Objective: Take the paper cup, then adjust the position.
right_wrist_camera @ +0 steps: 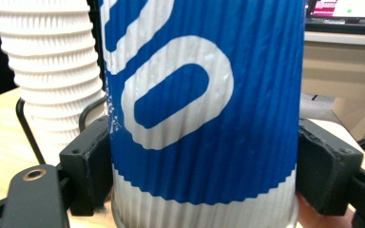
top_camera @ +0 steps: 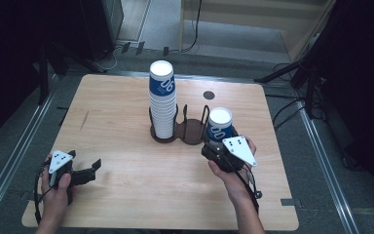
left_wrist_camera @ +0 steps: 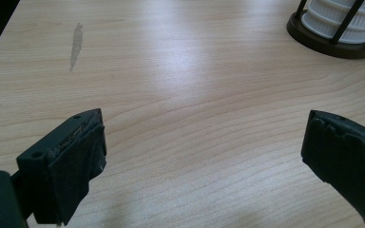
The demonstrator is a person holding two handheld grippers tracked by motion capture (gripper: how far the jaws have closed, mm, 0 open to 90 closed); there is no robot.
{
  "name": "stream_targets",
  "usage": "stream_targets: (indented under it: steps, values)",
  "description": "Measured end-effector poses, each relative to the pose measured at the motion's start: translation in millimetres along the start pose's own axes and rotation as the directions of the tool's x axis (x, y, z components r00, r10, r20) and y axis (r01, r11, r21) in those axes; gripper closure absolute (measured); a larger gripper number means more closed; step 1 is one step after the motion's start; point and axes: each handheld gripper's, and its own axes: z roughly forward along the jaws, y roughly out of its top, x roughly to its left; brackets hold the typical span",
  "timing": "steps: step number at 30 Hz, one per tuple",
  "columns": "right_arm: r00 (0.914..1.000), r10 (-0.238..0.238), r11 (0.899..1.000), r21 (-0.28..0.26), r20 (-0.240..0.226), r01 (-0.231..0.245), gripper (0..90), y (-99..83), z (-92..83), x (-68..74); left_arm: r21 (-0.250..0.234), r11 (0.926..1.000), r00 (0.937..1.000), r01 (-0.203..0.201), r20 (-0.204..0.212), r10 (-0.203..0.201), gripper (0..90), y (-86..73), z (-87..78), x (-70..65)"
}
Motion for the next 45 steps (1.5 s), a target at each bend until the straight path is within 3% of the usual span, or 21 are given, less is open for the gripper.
stream_targets:
  steps: [4, 8, 11, 13, 17, 18, 25, 27, 30, 34, 38, 40, 45]
  values:
    - [1.0000, -0.008, 1.000, 0.014, -0.002, 0.008, 18.6, -11.6, -0.7, 2.2, -0.001, 0.9999, 0.9998, 0.010, 0.016, -0.010, 1.8, 0.0, -0.8, 1.8]
    - [0.9995, -0.032, 0.999, 0.023, 0.003, 0.032, 18.6, -18.9, 0.1, 5.1, -0.036, 0.9989, 0.9993, 0.032, 0.019, -0.031, 1.8, 0.5, -0.4, 3.8]
    - [0.9997, -0.025, 0.999, 0.024, -0.005, 0.025, 18.6, -24.0, 0.2, 5.6, -0.047, 0.9979, 0.9990, 0.045, 0.004, -0.045, 1.8, 1.5, 0.8, 5.3]
    - [0.9997, -0.022, 0.999, 0.032, -0.007, 0.022, 18.6, -26.4, 0.4, 5.7, -0.049, 0.9970, 0.9978, 0.059, -0.028, -0.060, 1.8, 2.3, 1.7, 6.3]
    - [0.9993, -0.035, 0.999, 0.035, -0.015, 0.036, 18.6, -29.7, -1.4, 6.6, -0.009, 0.9961, 0.9959, 0.087, -0.021, -0.088, 1.8, 3.8, 2.3, 6.5]
    - [0.9982, -0.058, 0.998, 0.038, -0.014, 0.059, 18.6, -32.1, -1.7, 6.7, -0.002, 0.9961, 0.9960, 0.088, -0.012, -0.088, 1.7, 4.2, 1.9, 6.2]
    - [0.9987, -0.048, 0.998, 0.047, -0.016, 0.049, 18.6, -37.4, -0.9, 8.8, -0.015, 0.9974, 0.9970, 0.070, 0.032, -0.070, 1.7, 8.5, -3.4, -0.5]
    - [0.9988, -0.046, 0.998, 0.049, -0.020, 0.047, 18.6, -38.3, -0.8, 10.5, -0.015, 0.9948, 0.9923, 0.101, 0.073, -0.099, 1.7, 14.0, -3.8, -2.5]
    - [0.9980, -0.060, 0.997, 0.047, -0.020, 0.061, 18.5, -41.8, 0.9, 14.1, -0.017, 0.9945, 0.9900, 0.104, 0.098, -0.101, 1.7, 27.8, -5.7, -12.0]
    - [0.9975, -0.067, 0.997, 0.047, -0.025, 0.068, 18.5, -43.7, 1.1, 15.8, -0.012, 0.9962, 0.9910, 0.086, 0.104, -0.084, 1.7, 35.0, -5.0, -20.1]
    - [0.9971, -0.068, 0.996, 0.049, -0.033, 0.070, 18.4, -44.9, 0.4, 17.6, -0.002, 0.9953, 0.9906, 0.097, 0.097, -0.096, 1.7, 41.0, -2.7, -26.2]
    - [0.9969, -0.070, 0.996, 0.050, -0.036, 0.072, 18.5, -45.7, 0.6, 19.4, -0.008, 0.9950, 0.9853, 0.099, 0.141, -0.097, 0.8, 45.2, -1.0, -29.5]
    - [0.9958, -0.081, 0.995, 0.052, -0.043, 0.083, 18.5, -47.0, 1.5, 22.9, -0.027, 0.9952, 0.9823, 0.094, 0.165, -0.088, 0.0, 56.0, 1.2, -37.4]
